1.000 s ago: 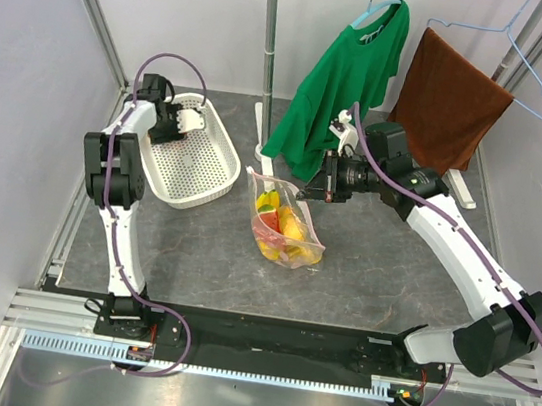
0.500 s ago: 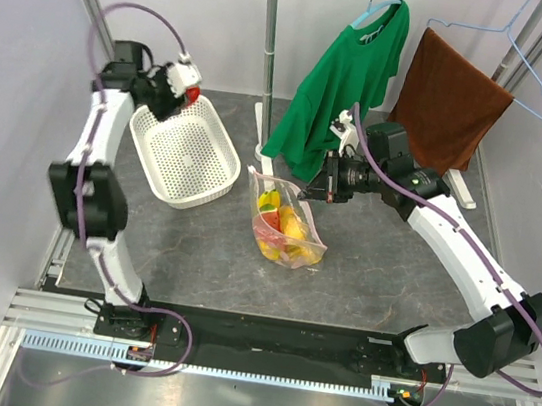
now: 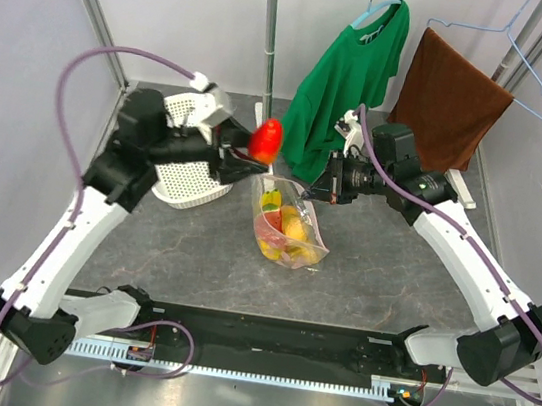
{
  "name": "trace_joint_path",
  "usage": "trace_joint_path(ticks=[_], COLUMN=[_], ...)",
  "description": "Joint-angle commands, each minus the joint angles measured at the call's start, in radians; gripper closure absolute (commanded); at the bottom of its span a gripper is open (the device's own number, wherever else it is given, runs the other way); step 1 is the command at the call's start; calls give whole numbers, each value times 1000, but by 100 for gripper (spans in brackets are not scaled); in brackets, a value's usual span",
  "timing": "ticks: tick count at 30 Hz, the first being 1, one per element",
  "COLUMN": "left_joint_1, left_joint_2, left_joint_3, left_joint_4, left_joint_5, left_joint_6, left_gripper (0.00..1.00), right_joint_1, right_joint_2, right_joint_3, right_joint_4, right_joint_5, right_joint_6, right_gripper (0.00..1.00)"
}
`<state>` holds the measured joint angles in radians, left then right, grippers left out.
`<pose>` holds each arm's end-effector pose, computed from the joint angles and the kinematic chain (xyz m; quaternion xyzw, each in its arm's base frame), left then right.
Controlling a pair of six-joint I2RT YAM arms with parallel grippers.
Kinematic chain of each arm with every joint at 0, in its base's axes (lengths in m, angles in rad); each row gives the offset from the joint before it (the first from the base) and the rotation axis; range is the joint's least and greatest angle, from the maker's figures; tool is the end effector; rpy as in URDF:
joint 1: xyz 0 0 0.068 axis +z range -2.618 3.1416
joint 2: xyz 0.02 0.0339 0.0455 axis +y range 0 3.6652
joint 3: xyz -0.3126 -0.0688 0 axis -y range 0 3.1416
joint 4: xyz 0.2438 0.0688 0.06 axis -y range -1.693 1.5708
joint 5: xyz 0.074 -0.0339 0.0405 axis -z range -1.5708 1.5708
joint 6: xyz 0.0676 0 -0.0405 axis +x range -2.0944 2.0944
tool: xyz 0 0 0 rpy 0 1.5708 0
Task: Place the food in the zip-top bag and seal the zipper
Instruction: Place the fake fruit in the zipper food storage bag.
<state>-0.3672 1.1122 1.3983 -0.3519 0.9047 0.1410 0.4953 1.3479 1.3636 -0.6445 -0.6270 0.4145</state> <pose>0.1807 -0.1265 0.5126 0.4542 0.5604 -0.3864 0.5748 0.2432 0.1765 0.4065 -0.1741 0.8413 0.4365 0.2670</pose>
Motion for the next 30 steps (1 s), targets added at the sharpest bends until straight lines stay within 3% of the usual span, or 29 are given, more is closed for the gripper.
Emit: trace_joint_path(ticks=[1, 4, 11, 23, 26, 30], left_joint_1=[-130, -211, -305, -407, -409, -412], left_joint_2=[-9, -5, 44, 21, 20, 9], left_joint_3=[-172, -237, -285, -352, -367, -386], left_joint_4=[263, 301, 320, 349, 349, 384], left_joint_5=[-296, -418, -500, -575, -550, -466], left_joint_6=[-405, -471, -572, -440, -440, -397], left_gripper=[57, 56, 54, 49, 43, 18], right_joint_1=[-4, -4, -4, -26, -32, -38], right_joint_2=[-39, -44, -32, -18, -16, -18], right_joint_3=[2, -3, 5, -1, -1, -3], right_joint_4=[17, 28, 54, 89, 92, 94], right_joint_5=[10, 7, -11, -53, -60, -68], right_joint_6=[10, 35, 87, 156, 159, 161], right_gripper=[100, 100, 100, 100, 100, 100])
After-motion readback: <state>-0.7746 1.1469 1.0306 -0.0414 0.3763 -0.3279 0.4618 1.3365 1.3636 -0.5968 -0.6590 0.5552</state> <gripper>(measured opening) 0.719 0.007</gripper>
